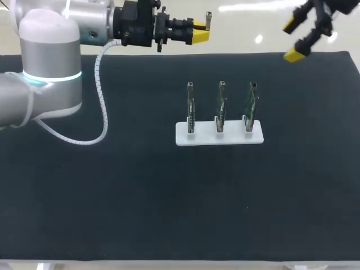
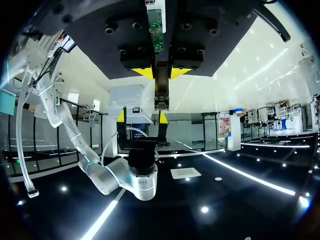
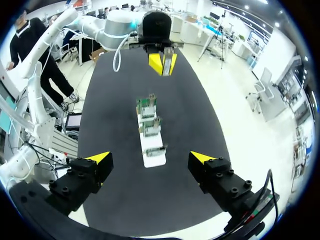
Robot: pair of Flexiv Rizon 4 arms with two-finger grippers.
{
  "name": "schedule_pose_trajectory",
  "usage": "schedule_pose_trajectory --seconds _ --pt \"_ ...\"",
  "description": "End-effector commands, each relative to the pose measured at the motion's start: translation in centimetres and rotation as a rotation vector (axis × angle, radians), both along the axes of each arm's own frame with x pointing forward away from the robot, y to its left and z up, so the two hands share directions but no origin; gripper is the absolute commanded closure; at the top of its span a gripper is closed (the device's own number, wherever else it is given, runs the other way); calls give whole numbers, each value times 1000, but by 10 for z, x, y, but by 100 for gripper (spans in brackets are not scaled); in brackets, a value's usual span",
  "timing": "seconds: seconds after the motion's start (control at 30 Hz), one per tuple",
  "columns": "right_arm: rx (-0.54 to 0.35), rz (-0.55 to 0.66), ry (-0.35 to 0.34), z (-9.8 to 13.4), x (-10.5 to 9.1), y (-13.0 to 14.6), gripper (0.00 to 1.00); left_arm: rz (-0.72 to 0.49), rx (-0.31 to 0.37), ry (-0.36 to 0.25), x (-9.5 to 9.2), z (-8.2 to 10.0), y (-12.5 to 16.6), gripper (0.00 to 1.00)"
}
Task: Pick up the optical module with the left hand, and insert it into the network port with the right hand.
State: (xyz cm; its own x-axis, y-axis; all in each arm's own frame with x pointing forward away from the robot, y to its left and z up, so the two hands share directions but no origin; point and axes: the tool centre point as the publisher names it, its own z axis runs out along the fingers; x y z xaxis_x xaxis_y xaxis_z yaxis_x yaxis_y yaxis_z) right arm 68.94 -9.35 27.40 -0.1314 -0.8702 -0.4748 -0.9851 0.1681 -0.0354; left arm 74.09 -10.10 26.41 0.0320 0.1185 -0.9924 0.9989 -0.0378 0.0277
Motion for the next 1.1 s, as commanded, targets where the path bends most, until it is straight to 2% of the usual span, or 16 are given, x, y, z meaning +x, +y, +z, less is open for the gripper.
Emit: schedule_pose_trajectory --seconds 0.03,0.17,0.33,0.53,0.7,1.1 --pt "11 88 64 6 35 26 0 -2 3 1 1 0 0 100" --pt "24 132 49 12 51 45 0 -2 3 1 1 0 0 100" --pt "92 157 21 18 66 63 0 -2 3 1 1 0 0 100" --pt "82 193 38 22 77 81 0 -2 3 1 1 0 0 100" --pt "58 203 67 25 78 93 0 -2 3 1 1 0 0 100" --pt "-53 90 104 33 59 110 0 -2 3 1 1 0 0 100"
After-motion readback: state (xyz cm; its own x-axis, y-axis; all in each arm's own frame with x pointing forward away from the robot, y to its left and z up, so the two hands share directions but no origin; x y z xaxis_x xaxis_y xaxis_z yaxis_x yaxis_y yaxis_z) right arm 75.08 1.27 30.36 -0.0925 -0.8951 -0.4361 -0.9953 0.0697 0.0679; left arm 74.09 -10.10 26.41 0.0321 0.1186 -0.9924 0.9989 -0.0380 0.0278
